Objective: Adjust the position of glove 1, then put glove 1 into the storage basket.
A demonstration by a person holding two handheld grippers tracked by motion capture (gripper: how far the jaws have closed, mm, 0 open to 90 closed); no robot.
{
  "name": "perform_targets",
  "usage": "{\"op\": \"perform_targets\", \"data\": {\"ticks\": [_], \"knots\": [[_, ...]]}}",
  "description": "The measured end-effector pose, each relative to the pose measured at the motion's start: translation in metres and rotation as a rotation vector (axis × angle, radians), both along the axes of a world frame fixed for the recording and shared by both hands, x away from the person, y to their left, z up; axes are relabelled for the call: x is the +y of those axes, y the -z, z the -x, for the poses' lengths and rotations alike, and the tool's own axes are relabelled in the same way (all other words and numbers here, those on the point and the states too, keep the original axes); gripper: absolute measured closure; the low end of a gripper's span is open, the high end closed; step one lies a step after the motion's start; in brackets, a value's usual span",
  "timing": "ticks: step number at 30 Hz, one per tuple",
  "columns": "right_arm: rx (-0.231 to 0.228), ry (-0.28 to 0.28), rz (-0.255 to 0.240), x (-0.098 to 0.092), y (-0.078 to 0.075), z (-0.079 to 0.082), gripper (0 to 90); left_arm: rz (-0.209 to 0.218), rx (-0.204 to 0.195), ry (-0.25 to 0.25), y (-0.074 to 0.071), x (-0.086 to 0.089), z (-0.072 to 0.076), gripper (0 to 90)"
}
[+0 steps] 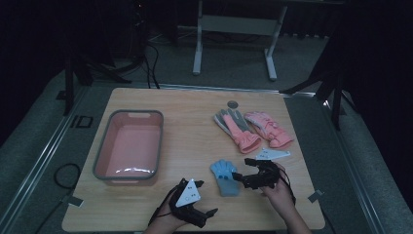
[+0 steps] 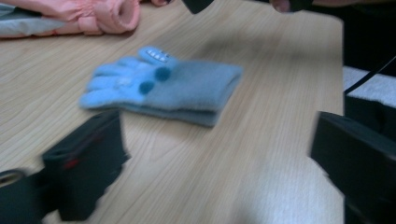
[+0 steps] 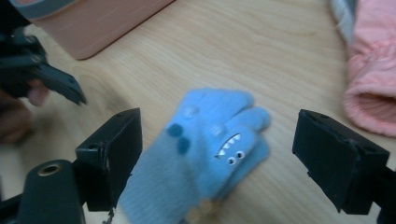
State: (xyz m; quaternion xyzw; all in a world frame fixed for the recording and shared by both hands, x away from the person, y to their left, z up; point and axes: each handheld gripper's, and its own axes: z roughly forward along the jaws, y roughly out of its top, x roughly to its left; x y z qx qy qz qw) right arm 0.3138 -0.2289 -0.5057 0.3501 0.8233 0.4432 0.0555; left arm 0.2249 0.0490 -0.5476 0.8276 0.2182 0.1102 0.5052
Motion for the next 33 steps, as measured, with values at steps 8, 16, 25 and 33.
{"op": "perform_targets", "data": {"ticks": [8,16,25,33], "knots": [[0.048,0.032,-0.051,0.005,-0.008,-0.008,12.7,-0.077,-0.112,0.099,-0.005,-0.030,-0.012,16.7],[0.095,0.027,0.050,0.026,0.013,-0.029,27.9,-0.141,-0.124,0.175,-0.003,-0.050,-0.029,32.1],[0.080,0.069,0.182,0.040,0.041,-0.031,32.1,-0.289,-0.167,0.231,0.003,-0.065,-0.033,40.8],[0.032,0.032,0.219,0.048,0.041,-0.023,49.7,-0.339,-0.186,0.194,0.011,-0.067,-0.035,47.3]]}}
